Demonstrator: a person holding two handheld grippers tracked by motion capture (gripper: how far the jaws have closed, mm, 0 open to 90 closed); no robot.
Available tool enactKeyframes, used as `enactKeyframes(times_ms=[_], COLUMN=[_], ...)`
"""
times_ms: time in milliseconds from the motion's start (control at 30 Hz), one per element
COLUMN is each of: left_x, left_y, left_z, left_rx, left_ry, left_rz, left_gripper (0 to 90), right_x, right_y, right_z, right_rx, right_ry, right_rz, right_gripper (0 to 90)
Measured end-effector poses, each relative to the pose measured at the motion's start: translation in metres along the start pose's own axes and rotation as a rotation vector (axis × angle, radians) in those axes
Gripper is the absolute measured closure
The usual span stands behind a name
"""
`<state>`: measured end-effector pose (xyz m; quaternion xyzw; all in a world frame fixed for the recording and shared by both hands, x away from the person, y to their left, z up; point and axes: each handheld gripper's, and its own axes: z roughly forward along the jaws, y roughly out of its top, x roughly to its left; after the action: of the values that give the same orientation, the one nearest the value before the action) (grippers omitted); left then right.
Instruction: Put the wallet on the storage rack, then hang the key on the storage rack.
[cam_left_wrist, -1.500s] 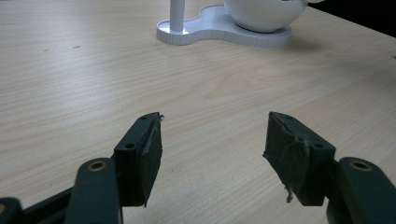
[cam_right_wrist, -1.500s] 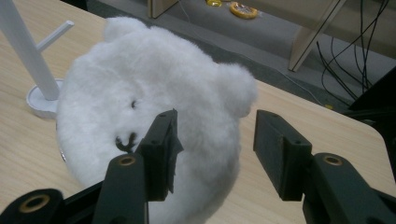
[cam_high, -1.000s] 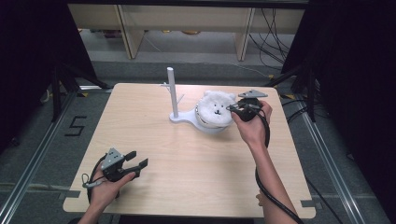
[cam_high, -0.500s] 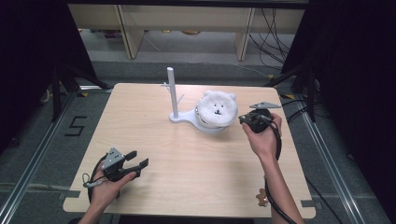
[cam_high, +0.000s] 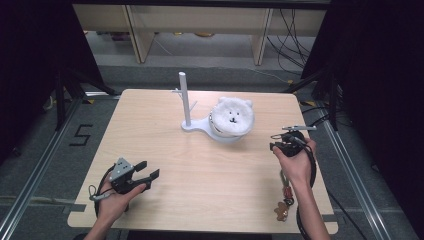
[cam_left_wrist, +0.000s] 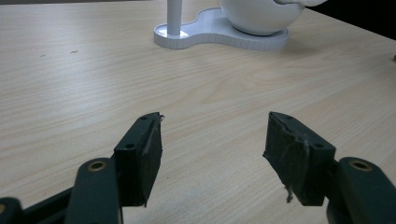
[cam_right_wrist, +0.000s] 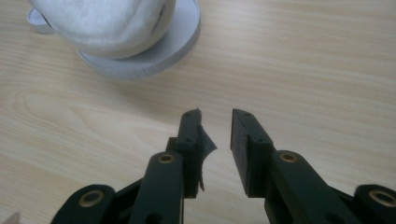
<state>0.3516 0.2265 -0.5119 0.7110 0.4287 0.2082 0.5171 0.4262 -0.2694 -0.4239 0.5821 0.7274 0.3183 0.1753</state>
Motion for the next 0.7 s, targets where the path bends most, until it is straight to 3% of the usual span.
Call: enactKeyframes(times_ms=[67, 233, 267, 333, 467, 500, 567, 600, 700], left_x=[0.000, 0.000, 0.000, 0.000, 0.000, 0.000, -0.001, -0.002, -0.003], left_y=[0.000, 0.000, 0.000, 0.000, 0.000, 0.000, 0.001, 0.001, 0.001], left_z=[-0.001, -0.002, -0.002, -0.001, 0.001, 0.001, 0.001, 0.001, 0.000], left_rx=[0.005, 0.001, 0.001, 0.006, 0.009, 0.009, 0.008, 0.001, 0.005], left_ry=[0.006, 0.002, 0.004, 0.010, 0.010, 0.010, 0.007, -0.001, 0.002], left_rz=[0.002, 0.003, 0.002, 0.004, 0.005, 0.005, 0.006, 0.007, 0.006], left_gripper=[35.9, 35.9, 35.9, 35.9, 35.9, 35.9, 35.9, 35.9, 35.9], right_x=[-0.003, -0.009, -0.013, -0.014, -0.019, -0.021, -0.022, -0.025, -0.029], right_y=[-0.002, -0.009, -0.011, -0.013, -0.017, -0.018, -0.018, -0.020, -0.022], right_z=[-0.001, -0.004, -0.004, -0.006, -0.004, -0.003, -0.004, -0.004, -0.005], right_rx=[0.005, 0.039, 0.065, 0.102, 0.166, 0.176, 0.193, 0.237, 0.272], right_ry=[-0.014, -0.021, -0.031, -0.028, -0.027, -0.032, -0.034, -0.027, -0.019], right_rz=[-0.017, 0.036, 0.024, 0.051, 0.061, 0.047, 0.067, 0.072, 0.060], right_gripper=[73.7, 73.6, 73.6, 73.6, 73.8, 73.9, 73.9, 73.9, 73.9])
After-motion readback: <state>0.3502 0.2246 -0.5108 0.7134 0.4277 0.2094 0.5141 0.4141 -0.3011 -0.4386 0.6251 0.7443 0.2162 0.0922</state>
